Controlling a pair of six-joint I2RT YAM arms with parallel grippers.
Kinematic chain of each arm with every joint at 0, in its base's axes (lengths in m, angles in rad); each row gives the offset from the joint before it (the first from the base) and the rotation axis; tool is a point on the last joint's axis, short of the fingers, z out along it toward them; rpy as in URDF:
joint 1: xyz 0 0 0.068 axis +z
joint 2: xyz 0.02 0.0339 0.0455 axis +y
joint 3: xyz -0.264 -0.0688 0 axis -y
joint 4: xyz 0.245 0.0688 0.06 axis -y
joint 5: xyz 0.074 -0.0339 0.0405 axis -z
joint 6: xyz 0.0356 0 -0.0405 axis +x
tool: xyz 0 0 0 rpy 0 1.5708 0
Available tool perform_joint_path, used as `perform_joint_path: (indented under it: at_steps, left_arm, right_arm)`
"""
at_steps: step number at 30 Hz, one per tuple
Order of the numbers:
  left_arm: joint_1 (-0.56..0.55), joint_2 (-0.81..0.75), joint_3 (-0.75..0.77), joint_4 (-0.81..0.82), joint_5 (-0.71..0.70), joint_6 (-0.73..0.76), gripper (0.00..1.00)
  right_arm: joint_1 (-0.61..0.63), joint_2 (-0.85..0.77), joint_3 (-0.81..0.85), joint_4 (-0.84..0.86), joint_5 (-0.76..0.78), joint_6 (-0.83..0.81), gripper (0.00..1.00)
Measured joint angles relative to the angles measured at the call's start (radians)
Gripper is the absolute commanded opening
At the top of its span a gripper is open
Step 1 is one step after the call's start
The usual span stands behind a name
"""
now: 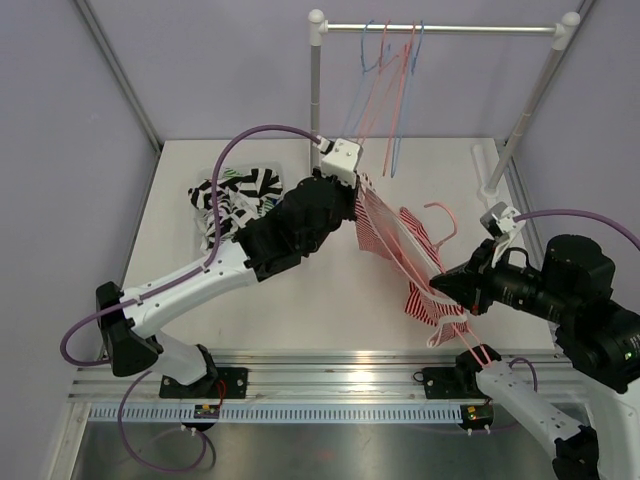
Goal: Remove the tank top from the hanger
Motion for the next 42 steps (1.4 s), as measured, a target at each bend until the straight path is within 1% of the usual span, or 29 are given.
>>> perform_joint_path:
  at_steps: [8,13,14,16,20,24,27,29,31,32,33,38,40,42]
  left_arm:
    - [0.018,-0.078,-0.045,-0.06,-0.16,-0.082,0.0]
    - [0.038,-0.129,-0.071,-0.057,-0.144,-0.111,0.0]
    - [0.04,-0.143,-0.087,-0.056,-0.127,-0.114,0.0]
    - [0.049,-0.197,-0.164,-0.023,-0.059,-0.121,0.0]
    - [0.062,-0.333,-0.388,0.088,0.108,-0.144,0.0]
    - [0.055,-0.401,-0.551,0.192,0.243,-0.161,0.0]
    - [0.046,-0.397,-0.606,0.209,0.263,-0.185,0.0]
    - [0.044,-0.383,-0.63,0.209,0.259,-0.205,0.0]
    - [0.044,-0.371,-0.652,0.201,0.246,-0.229,0.0]
    - [0.044,-0.366,-0.659,0.185,0.23,-0.24,0.0]
    - [0.044,-0.363,-0.665,0.167,0.211,-0.253,0.0]
    - [0.044,-0.36,-0.67,0.099,0.132,-0.29,0.0]
    - [0.044,-0.36,-0.67,0.077,0.114,-0.296,0.11]
    - [0.044,-0.36,-0.67,0.051,0.1,-0.307,0.23]
  right_arm:
    - [0.08,-0.064,-0.014,0.014,-0.054,-0.069,0.0]
    - [0.102,-0.09,-0.026,0.053,-0.058,-0.103,0.0]
    - [0.104,-0.102,-0.04,0.075,-0.056,-0.104,0.0]
    - [0.106,-0.13,-0.073,0.12,-0.053,-0.101,0.0]
    - [0.108,-0.227,-0.212,0.318,-0.016,-0.041,0.0]
    - [0.109,-0.283,-0.38,0.609,0.045,0.05,0.0]
    - [0.111,-0.291,-0.52,0.874,0.148,0.113,0.0]
    - [0.112,-0.291,-0.591,1.016,0.23,0.133,0.0]
    - [0.112,-0.288,-0.627,1.103,0.319,0.143,0.0]
    - [0.112,-0.278,-0.612,1.099,0.369,0.143,0.0]
    - [0.112,-0.261,-0.572,1.061,0.415,0.141,0.0]
    - [0.113,-0.138,-0.286,0.855,0.667,0.128,0.0]
    - [0.113,-0.099,-0.224,0.797,0.741,0.121,0.0]
    - [0.113,-0.027,-0.152,0.709,0.792,0.119,0.0]
